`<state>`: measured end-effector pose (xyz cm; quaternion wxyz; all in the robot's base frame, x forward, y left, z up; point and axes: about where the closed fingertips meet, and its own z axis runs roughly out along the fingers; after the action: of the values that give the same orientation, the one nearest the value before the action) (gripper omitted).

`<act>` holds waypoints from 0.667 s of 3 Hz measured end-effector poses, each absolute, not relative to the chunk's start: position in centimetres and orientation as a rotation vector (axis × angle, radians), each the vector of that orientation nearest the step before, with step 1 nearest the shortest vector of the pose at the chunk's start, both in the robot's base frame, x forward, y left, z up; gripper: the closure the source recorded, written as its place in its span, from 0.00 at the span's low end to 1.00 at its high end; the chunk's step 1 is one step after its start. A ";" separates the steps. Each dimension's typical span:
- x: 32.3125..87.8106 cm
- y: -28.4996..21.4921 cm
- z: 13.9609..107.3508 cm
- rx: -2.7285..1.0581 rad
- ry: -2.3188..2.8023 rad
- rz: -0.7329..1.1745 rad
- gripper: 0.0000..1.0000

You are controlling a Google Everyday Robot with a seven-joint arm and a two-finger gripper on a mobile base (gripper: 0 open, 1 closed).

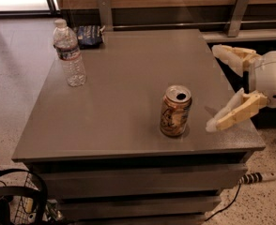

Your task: Move orange can near blue chip bag

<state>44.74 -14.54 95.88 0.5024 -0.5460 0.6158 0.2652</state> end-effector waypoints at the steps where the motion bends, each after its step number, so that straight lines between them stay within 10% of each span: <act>1: 45.2 -13.1 94.8 -1.271 1.444 0.726 0.00; 2: 45.7 -12.4 92.5 -1.217 1.445 0.789 0.00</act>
Offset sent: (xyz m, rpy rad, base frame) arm 0.0122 0.0189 -0.0520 0.1779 0.0902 0.0039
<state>45.71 -12.38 92.53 0.5203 -0.5077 0.6028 0.3290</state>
